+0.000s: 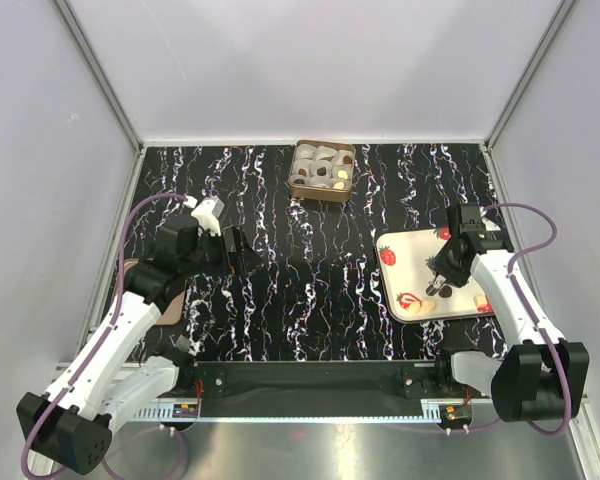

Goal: Pack the chocolate

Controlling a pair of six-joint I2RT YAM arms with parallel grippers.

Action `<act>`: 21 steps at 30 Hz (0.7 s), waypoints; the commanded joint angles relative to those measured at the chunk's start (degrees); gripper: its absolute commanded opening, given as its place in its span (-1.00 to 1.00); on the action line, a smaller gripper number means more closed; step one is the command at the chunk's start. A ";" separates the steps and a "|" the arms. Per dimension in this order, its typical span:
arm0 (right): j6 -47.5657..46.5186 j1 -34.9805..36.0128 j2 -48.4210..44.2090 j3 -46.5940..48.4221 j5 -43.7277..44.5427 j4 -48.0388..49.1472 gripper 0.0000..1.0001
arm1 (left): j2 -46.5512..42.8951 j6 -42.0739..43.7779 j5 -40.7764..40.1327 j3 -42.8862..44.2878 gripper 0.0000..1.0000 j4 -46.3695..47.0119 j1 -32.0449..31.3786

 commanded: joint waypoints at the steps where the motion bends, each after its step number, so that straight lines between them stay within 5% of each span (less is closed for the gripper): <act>1: -0.61 -0.22 -2.23 1.71 -1.58 0.97 -0.22 | -0.25 -0.07 0.53 0.03 0.98 2.63 -0.15; 13: -2.54 -0.04 -2.32 9.35 -9.75 1.22 -0.36 | -0.34 -0.07 0.53 -0.06 0.98 2.63 -0.15; 21: -3.33 8.73 10.06 24.37 -7.75 4.56 -0.38 | -0.34 0.19 0.00 0.12 0.98 2.19 -0.15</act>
